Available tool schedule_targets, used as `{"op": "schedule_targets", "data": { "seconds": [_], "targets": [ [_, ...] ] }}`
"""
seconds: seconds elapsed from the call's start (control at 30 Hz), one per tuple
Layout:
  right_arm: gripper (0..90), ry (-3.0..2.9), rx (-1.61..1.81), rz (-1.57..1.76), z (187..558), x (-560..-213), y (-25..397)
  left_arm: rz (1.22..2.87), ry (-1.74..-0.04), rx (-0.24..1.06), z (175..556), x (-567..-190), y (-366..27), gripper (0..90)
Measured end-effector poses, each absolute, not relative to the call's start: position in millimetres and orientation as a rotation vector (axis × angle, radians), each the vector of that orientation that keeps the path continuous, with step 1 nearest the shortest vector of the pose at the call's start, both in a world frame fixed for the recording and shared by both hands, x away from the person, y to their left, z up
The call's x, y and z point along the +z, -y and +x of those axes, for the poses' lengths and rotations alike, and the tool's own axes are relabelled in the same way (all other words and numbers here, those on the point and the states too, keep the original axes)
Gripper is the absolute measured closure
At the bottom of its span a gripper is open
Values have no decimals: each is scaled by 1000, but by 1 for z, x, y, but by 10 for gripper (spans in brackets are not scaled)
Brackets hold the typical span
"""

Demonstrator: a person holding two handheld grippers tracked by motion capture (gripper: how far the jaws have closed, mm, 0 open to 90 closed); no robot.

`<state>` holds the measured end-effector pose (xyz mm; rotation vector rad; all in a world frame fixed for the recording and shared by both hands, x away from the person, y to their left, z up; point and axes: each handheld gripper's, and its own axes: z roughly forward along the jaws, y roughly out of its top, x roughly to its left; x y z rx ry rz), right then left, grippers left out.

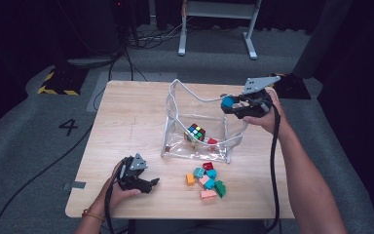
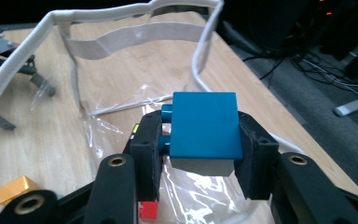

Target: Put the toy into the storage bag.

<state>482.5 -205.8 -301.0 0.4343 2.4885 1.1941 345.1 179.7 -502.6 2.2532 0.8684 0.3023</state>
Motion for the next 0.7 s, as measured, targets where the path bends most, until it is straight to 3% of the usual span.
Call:
{"op": "schedule_targets", "data": {
  "seconds": [0.7],
  "targets": [
    [574, -2766, 680, 278, 503, -323, 149, 2254, -867, 303, 345, -503, -180, 142]
  ]
}}
